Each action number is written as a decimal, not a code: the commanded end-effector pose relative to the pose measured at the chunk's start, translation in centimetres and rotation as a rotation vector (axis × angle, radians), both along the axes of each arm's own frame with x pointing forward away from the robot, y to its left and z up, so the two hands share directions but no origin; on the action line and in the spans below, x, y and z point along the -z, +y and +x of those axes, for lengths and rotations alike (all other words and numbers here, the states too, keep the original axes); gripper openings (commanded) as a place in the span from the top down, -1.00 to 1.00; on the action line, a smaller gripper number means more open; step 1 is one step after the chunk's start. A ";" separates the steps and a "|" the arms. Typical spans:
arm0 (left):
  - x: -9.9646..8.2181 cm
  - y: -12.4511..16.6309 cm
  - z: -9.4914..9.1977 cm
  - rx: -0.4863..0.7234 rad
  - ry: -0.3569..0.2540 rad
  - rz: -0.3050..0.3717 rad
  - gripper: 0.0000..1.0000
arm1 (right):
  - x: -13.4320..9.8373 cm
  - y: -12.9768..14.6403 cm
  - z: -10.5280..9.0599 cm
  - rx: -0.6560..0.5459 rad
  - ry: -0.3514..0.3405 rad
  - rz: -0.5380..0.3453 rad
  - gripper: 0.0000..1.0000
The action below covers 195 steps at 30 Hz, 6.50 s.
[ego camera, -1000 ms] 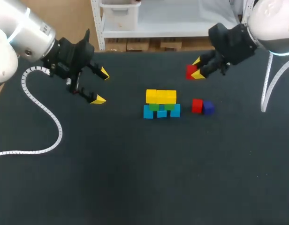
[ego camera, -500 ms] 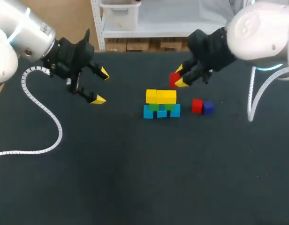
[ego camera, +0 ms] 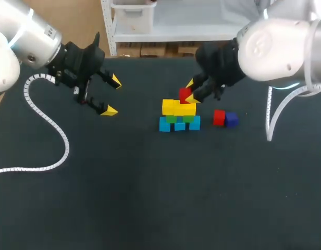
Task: Place the blue cubes, place green cubes on the blue cubes, place the yellow cubes on the green cubes, then place the red cubes on the yellow cubes, and place purple cube on the red cubes.
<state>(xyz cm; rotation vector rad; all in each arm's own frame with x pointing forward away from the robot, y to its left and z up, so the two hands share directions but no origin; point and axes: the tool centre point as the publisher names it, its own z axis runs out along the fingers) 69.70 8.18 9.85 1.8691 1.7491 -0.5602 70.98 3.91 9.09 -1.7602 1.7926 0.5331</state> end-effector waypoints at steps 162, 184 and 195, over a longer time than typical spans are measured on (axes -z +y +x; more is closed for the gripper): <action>0.1 0.0 0.1 0.002 0.001 -0.001 -1.00 | 9.4 -9.5 2.6 0.077 0.054 -0.164 1.00; 0.1 0.0 0.1 0.002 0.001 -0.001 -1.00 | 3.6 -11.6 -12.4 0.094 0.055 -0.114 1.00; 0.1 0.0 0.1 0.002 0.001 -0.001 -1.00 | 5.2 -4.0 -18.8 -0.022 0.047 -0.059 1.00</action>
